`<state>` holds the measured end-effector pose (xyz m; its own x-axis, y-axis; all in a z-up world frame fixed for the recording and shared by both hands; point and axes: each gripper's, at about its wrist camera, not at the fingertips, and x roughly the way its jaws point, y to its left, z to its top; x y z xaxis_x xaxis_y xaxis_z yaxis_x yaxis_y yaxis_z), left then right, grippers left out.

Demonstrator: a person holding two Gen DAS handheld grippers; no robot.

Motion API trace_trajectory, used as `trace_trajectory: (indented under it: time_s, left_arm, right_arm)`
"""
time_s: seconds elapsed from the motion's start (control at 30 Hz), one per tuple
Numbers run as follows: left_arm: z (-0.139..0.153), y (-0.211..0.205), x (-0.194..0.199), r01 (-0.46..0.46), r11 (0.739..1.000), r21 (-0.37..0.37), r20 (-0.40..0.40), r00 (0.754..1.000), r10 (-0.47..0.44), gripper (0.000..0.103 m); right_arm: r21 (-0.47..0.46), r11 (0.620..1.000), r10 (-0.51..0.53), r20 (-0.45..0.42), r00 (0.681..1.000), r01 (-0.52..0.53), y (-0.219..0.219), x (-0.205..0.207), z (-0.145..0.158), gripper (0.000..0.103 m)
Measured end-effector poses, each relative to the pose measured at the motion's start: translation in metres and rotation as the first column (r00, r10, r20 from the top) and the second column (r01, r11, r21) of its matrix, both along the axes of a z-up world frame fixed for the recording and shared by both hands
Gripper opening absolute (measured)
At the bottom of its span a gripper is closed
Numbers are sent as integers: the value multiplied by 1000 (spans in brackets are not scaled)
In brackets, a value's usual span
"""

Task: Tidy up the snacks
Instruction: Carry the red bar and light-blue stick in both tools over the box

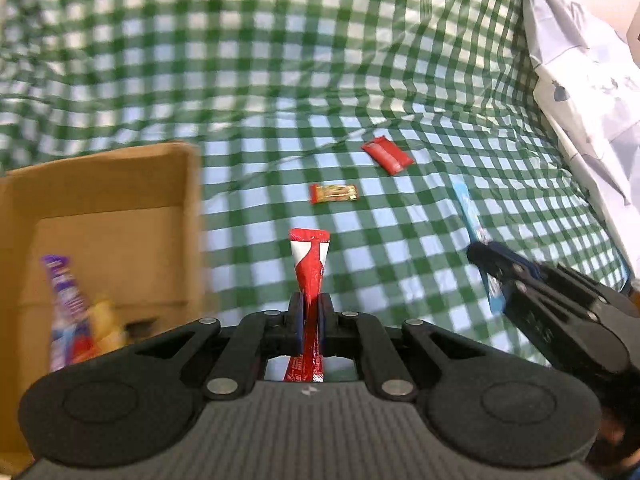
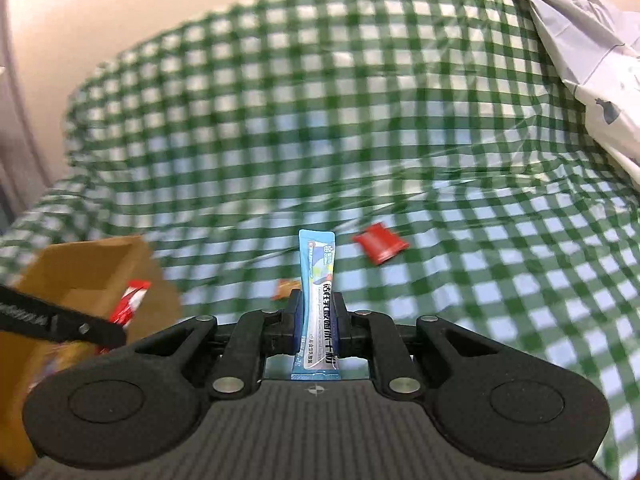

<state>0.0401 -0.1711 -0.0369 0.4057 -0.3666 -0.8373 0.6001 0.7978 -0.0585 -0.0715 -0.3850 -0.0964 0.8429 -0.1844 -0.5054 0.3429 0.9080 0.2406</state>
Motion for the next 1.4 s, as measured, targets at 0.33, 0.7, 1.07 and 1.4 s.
trace_trajectory:
  time_s: [0.33,0.7,1.07,1.4]
  left_arm:
    - [39,136,-79,-122,993,9,59,991,121,7]
    - [46,215,-118,-206,978,-42,71,975,209,7]
    - [53,239,-123,-246,966,-83,56,966,251,7]
    - [51,247,-116,-264,960,-91,45,962,269,7]
  right_arm:
    - [58,974,222,-17,975,-221,145,-68,43,14]
    - [-46,942,330,-43,943,-331,230,-98,71,14]
    - [-123,931,338,-70,939,-344,258,-112,83,14]
    - [-148,922,347,-102,932,-359,266,-107,83,14]
